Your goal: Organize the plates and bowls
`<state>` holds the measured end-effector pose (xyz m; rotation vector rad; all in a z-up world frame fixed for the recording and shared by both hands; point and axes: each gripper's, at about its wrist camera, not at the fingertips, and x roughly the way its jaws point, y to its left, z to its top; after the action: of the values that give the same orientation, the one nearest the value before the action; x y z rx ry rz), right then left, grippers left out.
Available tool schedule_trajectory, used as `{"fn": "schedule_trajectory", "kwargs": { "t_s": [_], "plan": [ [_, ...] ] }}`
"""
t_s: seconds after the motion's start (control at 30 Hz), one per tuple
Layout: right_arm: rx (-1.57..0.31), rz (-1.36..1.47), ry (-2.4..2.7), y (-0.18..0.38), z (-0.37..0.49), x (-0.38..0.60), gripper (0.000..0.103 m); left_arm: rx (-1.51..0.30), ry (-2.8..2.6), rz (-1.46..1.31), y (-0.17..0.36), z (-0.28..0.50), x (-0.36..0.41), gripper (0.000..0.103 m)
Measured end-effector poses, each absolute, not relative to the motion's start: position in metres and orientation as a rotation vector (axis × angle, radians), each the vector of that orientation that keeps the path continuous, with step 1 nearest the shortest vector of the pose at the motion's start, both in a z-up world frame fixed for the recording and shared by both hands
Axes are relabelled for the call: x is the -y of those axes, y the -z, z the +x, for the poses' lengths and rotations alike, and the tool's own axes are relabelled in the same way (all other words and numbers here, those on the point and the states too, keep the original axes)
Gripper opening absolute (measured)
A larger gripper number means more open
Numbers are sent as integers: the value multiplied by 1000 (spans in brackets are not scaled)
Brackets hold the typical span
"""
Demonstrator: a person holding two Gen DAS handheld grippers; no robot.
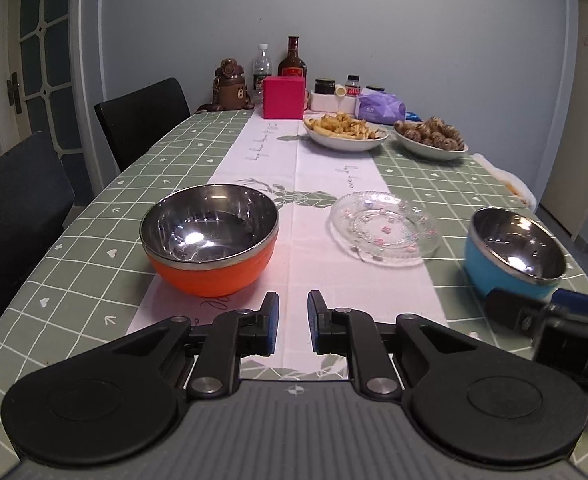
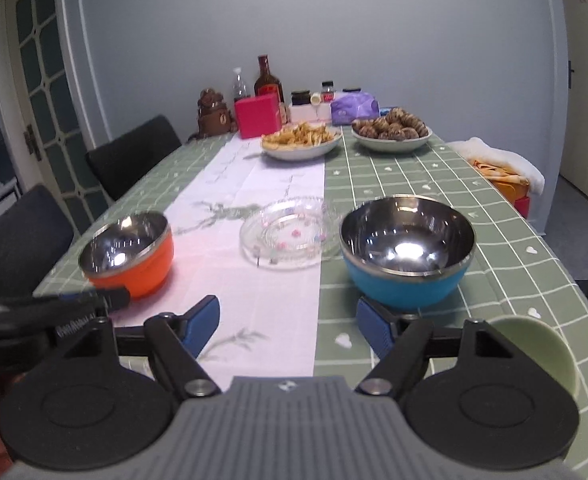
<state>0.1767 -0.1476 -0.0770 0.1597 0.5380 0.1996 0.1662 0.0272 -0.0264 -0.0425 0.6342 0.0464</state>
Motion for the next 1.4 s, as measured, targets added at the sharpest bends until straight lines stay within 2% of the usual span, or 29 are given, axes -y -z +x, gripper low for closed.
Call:
{"fn": "schedule_trajectory", "kwargs": {
  "t_s": [0.43, 0.7, 1.27, 1.4],
  "plan": [
    [-711, 374, -174, 108, 259, 143, 59, -630, 24, -191, 41, 201, -43, 19],
    [-762, 567, -101, 126, 299, 150, 41, -646, 41, -205, 43, 212, -33, 19],
    [-761, 659, -91, 139, 333, 155, 37, -754, 92, -267, 53, 267, -18, 19],
    [-751, 687, -72, 142, 337, 155, 26, -765, 120, -340, 58, 280, -21, 19]
  ]
}}
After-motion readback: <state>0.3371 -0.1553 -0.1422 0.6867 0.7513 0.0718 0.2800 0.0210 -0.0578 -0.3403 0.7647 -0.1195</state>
